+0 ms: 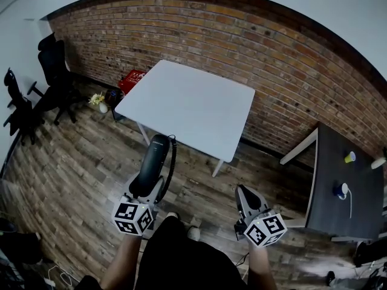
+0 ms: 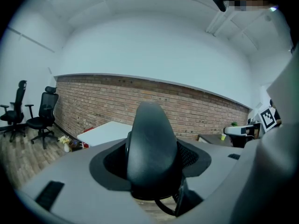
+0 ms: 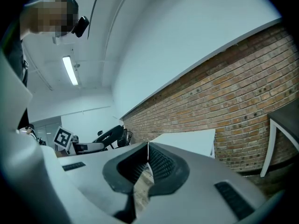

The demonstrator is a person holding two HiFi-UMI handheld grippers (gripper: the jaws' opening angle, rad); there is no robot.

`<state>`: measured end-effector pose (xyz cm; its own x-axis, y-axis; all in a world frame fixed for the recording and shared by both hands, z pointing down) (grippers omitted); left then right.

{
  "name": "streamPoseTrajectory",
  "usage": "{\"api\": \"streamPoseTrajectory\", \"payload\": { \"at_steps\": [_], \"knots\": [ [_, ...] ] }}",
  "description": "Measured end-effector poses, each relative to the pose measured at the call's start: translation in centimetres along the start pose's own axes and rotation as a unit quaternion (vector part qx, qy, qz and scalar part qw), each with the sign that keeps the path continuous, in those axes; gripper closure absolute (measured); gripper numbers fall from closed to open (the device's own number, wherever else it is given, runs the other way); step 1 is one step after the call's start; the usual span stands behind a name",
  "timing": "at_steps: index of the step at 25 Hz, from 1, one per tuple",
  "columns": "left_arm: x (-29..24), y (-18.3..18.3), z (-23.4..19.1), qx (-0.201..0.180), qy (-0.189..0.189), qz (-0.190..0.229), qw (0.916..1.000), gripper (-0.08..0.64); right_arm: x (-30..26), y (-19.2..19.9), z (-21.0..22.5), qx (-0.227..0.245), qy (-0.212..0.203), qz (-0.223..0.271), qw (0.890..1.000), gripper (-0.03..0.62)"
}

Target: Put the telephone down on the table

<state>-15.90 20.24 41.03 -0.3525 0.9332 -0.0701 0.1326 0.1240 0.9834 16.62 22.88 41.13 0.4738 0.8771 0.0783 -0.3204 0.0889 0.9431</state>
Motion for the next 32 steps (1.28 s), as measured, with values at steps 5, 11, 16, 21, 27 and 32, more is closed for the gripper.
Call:
{"api": "streamPoseTrajectory", "payload": {
  "at_steps": [5, 11, 16, 21, 27, 32],
  "knots": [
    [-1.4, -0.5, 0.5, -0.004, 0.002, 0.0, 1.0, 0.285, -0.4, -0.5, 1.0, -0.009, -0.004, 0.01, 1.0, 0.571],
    [-3.5, -0.4, -0.1, -0.008, 0.01, -0.007, 0.9999, 0.285, -1.9, 0.1, 2.1, -0.016, 0.006, 0.009, 1.0, 0.57],
    [-6.5, -0.2, -1.5, -0.009, 0.019, -0.015, 0.9997, 0.285, -4.6, 0.4, 2.8, -0.015, 0.011, 0.002, 1.0, 0.571],
    [-10.5, -0.1, -3.7, -0.002, 0.031, -0.021, 0.9993, 0.285, -8.5, 0.3, 4.2, -0.01, 0.024, 0.002, 1.0, 0.57],
    [-16.3, -0.7, -6.5, 0.005, 0.055, -0.027, 0.9981, 0.285, -14.0, 0.0, 5.2, -0.002, 0.039, 0.0, 0.999, 0.571],
    [-21.1, -1.3, -9.0, 0.005, 0.085, -0.036, 0.9957, 0.285, -18.5, -0.6, 5.9, 0.004, 0.06, 0.006, 0.998, 0.571]
  ]
}}
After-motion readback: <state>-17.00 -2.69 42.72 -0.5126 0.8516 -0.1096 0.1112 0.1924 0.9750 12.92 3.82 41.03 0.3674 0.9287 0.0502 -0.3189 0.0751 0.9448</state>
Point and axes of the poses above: the fingertips, and each gripper's own axes: x backward along the fingers, z to its right, y out of its underside, the point moved 6 cm from there along x, backward along the fingers, and after that the axes turned 13 degrees about z, right-handed, at the moved point
